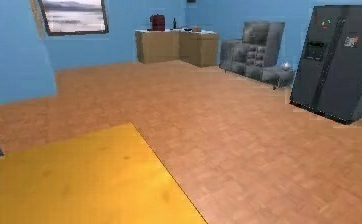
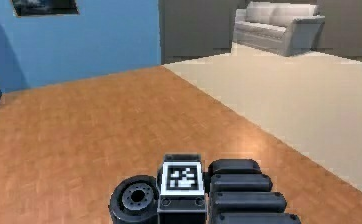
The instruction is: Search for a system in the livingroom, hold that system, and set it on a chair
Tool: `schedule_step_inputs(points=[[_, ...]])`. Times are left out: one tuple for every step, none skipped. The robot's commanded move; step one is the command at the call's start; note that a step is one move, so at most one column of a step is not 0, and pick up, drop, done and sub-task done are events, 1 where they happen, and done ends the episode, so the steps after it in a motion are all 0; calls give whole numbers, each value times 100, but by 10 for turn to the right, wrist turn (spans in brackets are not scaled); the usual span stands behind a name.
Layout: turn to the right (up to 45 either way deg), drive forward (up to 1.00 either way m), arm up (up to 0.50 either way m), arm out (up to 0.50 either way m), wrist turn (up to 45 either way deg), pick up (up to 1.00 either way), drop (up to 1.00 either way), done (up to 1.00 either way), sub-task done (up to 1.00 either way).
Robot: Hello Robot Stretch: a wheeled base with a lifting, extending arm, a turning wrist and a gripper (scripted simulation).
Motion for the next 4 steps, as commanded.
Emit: schedule_step_inputs(points=[[-450,0,0,0,0,0,0,0,0],[-450,0,0,0,0,0,0,0,0],[-150,0,0,0,0,0,0,0,0],[450,0,0,0,0,0,0,0,0]])
